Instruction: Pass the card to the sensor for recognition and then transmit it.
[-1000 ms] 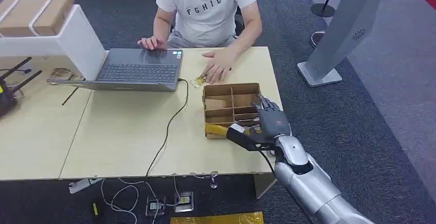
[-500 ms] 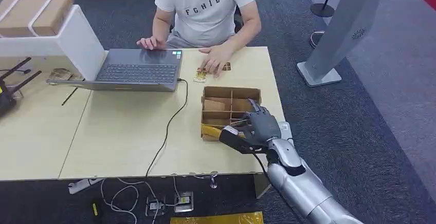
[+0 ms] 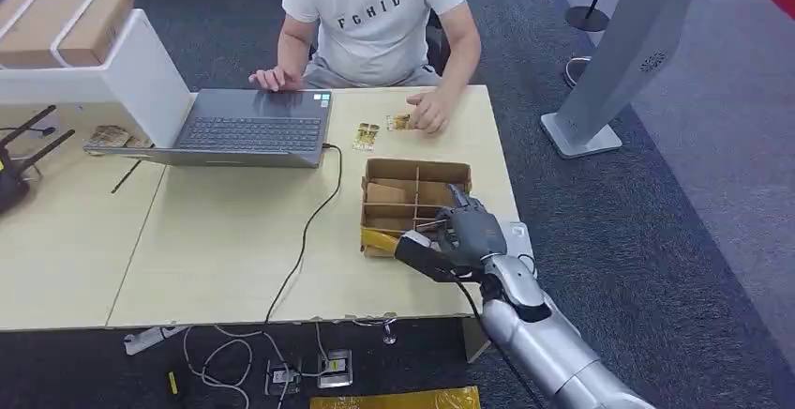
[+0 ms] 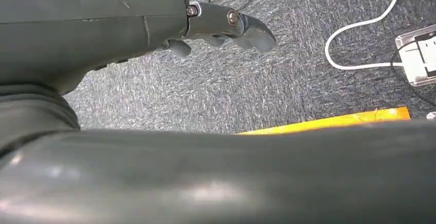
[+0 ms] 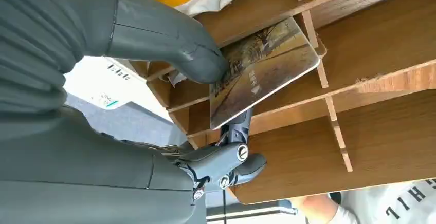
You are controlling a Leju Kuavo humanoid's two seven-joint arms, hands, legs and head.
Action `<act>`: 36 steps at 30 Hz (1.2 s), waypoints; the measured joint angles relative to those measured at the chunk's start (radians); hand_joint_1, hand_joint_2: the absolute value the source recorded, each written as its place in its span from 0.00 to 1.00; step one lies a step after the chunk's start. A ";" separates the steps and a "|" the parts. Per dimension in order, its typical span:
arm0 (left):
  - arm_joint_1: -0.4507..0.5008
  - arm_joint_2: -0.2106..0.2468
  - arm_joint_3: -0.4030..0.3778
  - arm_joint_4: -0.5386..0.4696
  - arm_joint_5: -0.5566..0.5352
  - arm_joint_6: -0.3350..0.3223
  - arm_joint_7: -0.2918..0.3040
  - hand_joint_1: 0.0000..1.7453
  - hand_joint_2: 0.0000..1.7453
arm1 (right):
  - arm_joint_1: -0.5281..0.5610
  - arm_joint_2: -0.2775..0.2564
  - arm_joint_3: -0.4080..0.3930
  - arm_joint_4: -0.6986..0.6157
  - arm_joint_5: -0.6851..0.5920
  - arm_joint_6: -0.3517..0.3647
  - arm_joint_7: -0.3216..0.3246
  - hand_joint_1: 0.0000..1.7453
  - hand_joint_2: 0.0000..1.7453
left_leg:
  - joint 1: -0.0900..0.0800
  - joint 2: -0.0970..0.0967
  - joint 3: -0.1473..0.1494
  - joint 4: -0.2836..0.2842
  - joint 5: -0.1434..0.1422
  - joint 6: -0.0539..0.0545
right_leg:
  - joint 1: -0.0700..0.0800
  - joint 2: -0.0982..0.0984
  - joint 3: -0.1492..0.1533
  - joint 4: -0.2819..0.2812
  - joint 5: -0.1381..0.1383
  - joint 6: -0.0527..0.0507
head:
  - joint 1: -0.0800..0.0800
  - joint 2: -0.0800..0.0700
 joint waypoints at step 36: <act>0.008 -0.001 0.000 0.000 0.007 0.021 -0.006 0.00 0.00 | -0.120 -0.126 -0.199 -0.487 0.118 0.006 0.004 1.00 1.00 | 0.000 0.000 -0.001 0.000 0.000 0.000 | 0.000 0.000 0.000 0.000 0.001 0.000 | 0.000 0.000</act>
